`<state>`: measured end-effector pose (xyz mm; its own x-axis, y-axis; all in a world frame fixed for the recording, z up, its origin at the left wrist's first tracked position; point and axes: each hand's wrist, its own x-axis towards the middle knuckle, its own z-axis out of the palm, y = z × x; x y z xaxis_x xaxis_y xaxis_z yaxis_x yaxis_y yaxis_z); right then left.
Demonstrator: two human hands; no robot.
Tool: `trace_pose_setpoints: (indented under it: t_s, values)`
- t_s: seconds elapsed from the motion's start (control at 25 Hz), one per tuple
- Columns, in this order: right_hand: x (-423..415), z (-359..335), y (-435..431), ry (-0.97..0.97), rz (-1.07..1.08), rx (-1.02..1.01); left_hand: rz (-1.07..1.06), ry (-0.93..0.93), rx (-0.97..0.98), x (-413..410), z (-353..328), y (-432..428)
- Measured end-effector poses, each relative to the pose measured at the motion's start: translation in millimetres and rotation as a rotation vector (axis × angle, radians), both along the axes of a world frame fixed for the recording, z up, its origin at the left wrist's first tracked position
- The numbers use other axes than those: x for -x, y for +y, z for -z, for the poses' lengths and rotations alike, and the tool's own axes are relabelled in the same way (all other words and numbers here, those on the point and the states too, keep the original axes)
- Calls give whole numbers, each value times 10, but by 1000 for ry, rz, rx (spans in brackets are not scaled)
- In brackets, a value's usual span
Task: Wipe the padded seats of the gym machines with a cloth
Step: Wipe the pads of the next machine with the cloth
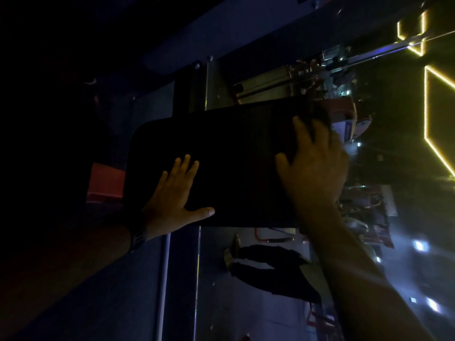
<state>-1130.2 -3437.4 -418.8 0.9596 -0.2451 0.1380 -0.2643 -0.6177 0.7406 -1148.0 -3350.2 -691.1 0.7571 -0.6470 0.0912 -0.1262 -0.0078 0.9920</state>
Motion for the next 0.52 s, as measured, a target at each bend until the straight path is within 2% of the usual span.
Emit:
trace_pose_setpoints:
  t_s: [0.04,0.16,0.2,0.28,0.32,0.44,0.48,0.52]
  values:
    - [-56,31,30,-18,36,14,4,-2,-2,-6,-1,7]
    - [4,100,5,300,-91,31,9,7,3,-5,-13,6]
    - [-91,-2,-32,300,-97,24,5,2,4,-7,-8,0]
    - [-330,-170,-91,38,13,36,1,3,9,-6,13,-8]
    - [-393,-146,-57,19,56,55,3,3,10,-7,22,-17]
    - [-289,148,-8,352,-77,36,13,8,7,-13,9,-10]
    - [-326,117,-25,345,-86,18,12,7,6,-17,4,-11]
    - [-424,47,-39,215,-40,18,9,5,2,-15,6,-8]
